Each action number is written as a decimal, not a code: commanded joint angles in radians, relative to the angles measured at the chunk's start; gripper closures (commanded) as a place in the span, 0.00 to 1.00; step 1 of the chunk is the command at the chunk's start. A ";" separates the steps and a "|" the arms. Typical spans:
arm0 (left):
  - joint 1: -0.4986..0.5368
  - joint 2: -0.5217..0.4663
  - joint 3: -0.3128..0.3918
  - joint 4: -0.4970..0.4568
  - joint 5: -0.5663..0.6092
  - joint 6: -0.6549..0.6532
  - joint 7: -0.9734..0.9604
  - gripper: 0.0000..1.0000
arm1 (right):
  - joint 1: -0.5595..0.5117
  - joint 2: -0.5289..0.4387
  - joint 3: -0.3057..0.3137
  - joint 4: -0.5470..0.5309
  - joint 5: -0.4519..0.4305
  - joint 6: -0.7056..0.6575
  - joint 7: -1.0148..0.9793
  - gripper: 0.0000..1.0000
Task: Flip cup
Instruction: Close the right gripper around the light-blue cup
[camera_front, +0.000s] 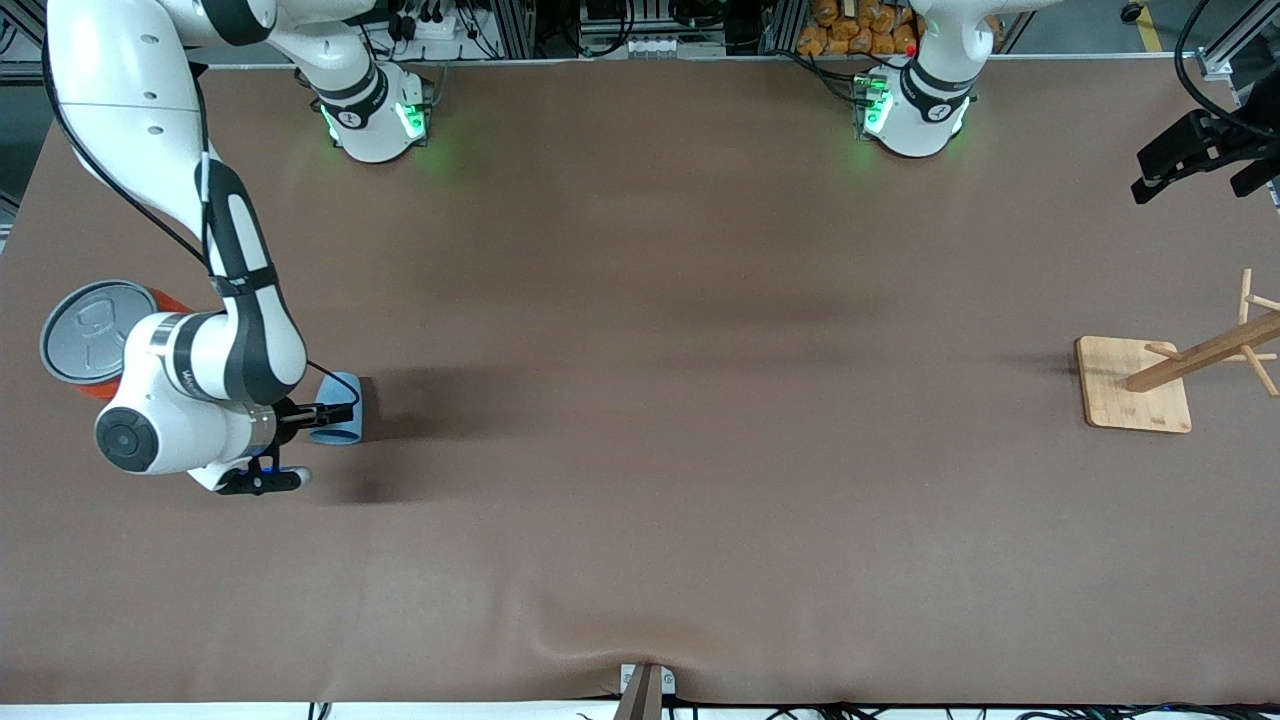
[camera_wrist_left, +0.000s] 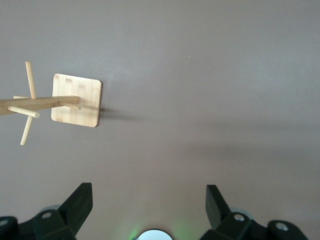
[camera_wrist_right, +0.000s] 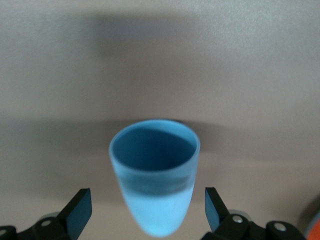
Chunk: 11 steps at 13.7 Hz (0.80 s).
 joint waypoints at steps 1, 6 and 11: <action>0.011 0.005 0.005 0.012 -0.002 -0.001 0.020 0.00 | -0.001 -0.045 0.005 -0.139 -0.013 0.134 -0.039 0.00; 0.011 0.009 0.005 0.012 -0.002 0.000 0.020 0.00 | 0.000 -0.043 0.005 -0.187 -0.008 0.197 -0.042 1.00; 0.011 0.009 0.005 0.012 -0.002 0.000 0.022 0.00 | -0.003 -0.045 0.005 -0.181 -0.008 0.186 -0.118 1.00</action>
